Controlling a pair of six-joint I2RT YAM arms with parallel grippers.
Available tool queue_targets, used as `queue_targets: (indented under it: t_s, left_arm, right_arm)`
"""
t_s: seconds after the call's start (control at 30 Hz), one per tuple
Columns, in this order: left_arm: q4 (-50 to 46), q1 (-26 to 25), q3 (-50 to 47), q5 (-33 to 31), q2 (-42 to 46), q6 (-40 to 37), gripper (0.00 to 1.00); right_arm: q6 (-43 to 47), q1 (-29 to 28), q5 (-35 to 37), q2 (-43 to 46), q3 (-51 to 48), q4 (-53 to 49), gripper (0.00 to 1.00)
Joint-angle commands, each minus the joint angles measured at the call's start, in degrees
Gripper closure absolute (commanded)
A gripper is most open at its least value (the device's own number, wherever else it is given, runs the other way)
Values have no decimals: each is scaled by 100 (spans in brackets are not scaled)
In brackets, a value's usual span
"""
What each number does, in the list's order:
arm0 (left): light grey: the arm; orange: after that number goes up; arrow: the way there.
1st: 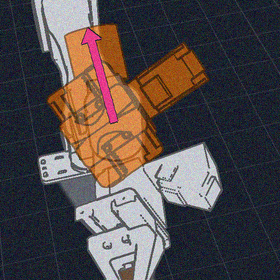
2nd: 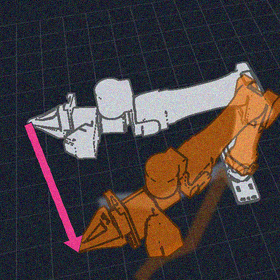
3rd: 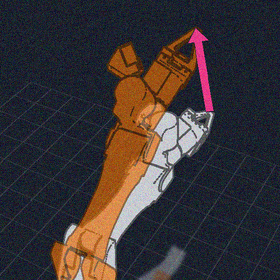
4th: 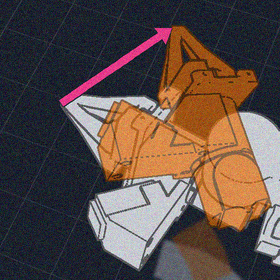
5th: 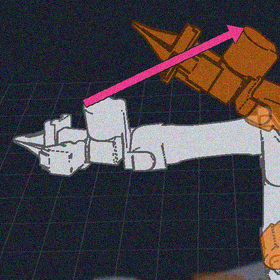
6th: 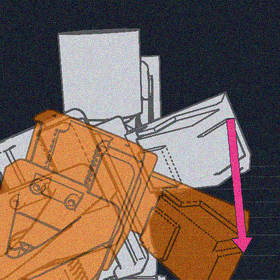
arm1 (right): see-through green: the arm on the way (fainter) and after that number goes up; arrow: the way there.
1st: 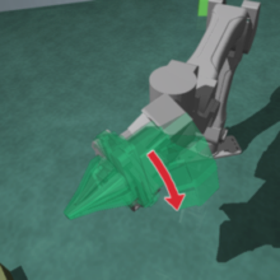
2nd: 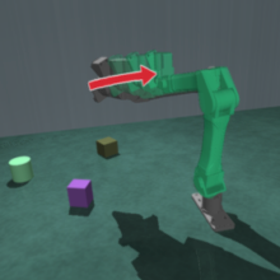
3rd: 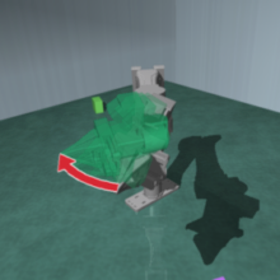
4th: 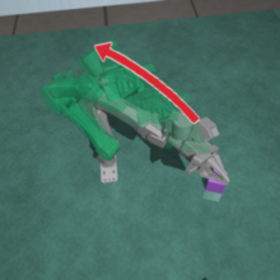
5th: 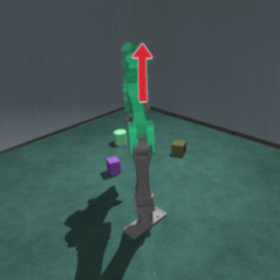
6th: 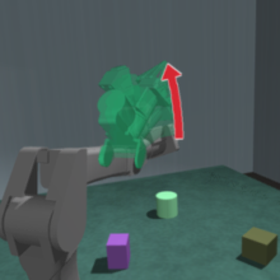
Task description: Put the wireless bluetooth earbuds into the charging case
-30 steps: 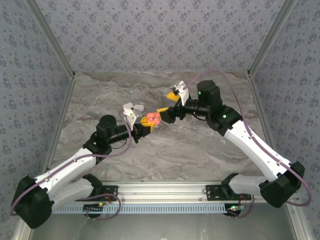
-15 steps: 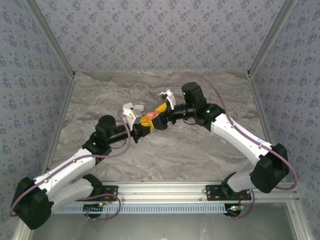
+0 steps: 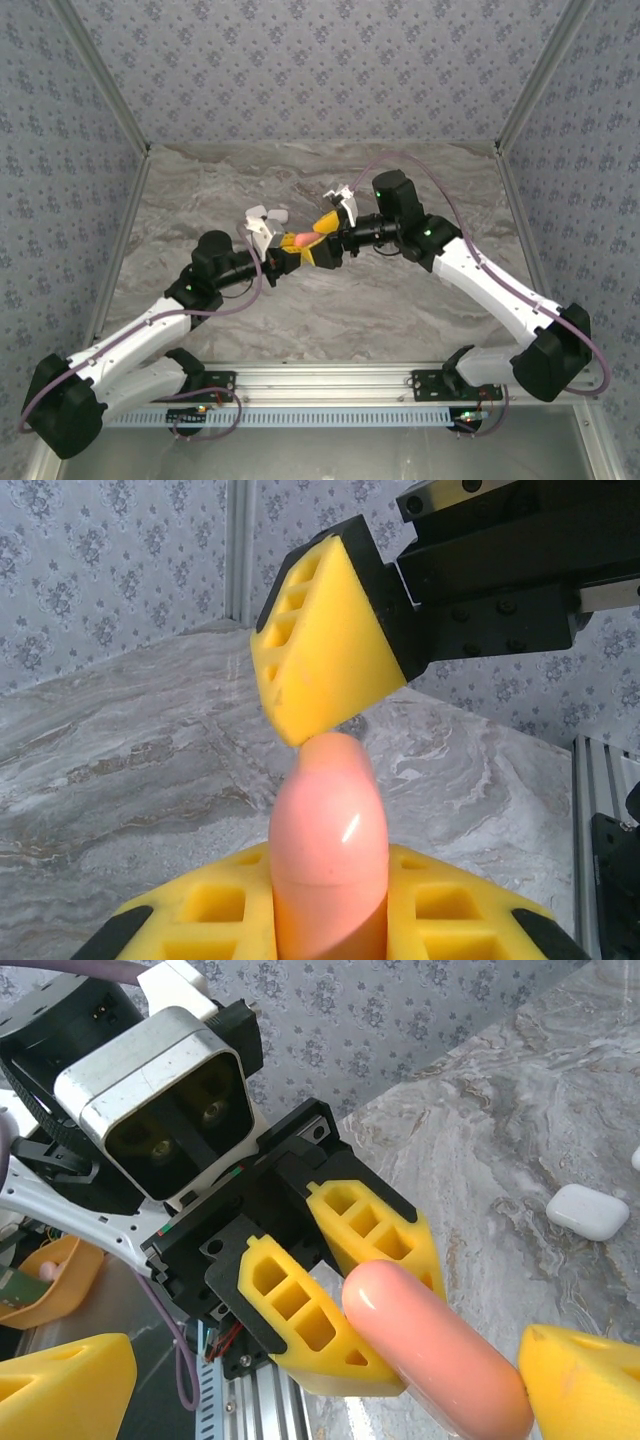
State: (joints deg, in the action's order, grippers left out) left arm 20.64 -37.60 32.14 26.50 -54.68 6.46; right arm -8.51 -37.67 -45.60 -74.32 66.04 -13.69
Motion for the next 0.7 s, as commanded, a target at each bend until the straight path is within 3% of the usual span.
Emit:
queue_targets:
  t_s: [0.0,0.2,0.33,0.47,0.67]
  left_arm:
    - [65,-10,116,-97,104,-109,100]
    - [-183,-10,69,-221,137,13,100]
    - [-491,-1,-133,-657,68,394,100]
    - [-1024,40,-212,-1099,-200,906,100]
    - [-1082,113,-219,-1033,-1201,1680,100]
  right_arm:
    - [154,-40,337,118,-53,-386,0]
    - [166,215,2587,542,-82,-696,0]
    - [22,415,3724,1017,-610,-271,0]
    - [-463,784,4121,1394,-1298,314,0]
    - [-913,1134,4018,1384,-1721,456,0]
